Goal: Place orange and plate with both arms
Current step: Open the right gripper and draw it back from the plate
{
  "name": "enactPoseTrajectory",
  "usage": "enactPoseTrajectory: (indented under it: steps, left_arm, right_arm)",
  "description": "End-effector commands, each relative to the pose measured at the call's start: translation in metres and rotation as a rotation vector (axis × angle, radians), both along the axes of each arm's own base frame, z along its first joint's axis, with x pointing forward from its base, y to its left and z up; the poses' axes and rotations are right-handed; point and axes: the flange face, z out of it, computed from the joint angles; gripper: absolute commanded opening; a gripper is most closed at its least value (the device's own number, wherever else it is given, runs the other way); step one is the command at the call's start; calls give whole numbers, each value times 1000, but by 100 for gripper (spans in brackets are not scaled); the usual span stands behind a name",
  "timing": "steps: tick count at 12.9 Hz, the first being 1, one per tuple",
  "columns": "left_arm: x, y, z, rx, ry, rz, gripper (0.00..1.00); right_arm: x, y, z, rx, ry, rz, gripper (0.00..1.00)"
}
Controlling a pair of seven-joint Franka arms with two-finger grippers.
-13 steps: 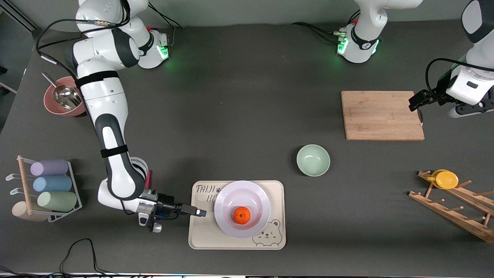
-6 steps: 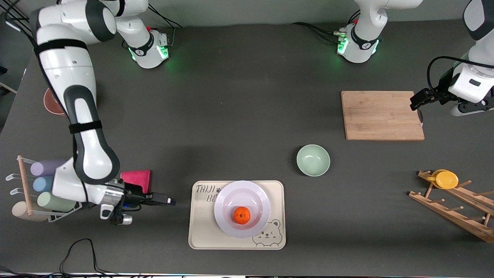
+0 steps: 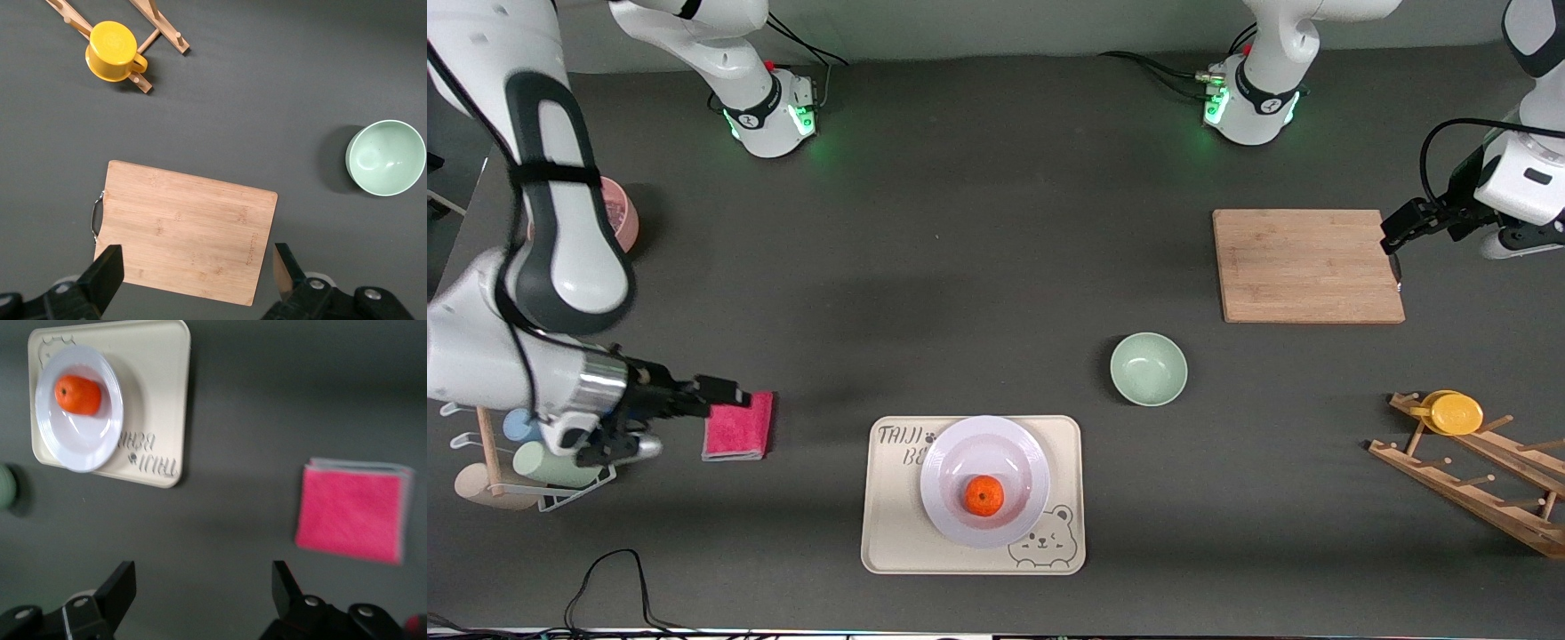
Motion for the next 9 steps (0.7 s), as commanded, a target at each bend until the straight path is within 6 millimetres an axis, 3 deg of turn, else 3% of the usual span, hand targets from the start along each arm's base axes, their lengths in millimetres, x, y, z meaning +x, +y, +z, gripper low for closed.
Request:
enactPoseTrajectory:
  steps: [1, 4, 6, 9]
  left_arm:
    - [-2, 3, 6, 12, -17, -14, 100]
    - [-5, 7, 12, 10, -8, -7, 100]
    - [-6, 12, 16, 7, 5, -9, 100]
    - [-8, 14, 15, 3, 19, -33, 100]
  right_arm:
    - [-42, -28, 55, -117, 38, -6, 100]
    - [-72, -39, 112, -242, 74, -45, 100]
    - [-77, -45, 145, -315, 80, -53, 100]
    - [-79, -55, 171, -357, 64, -65, 100]
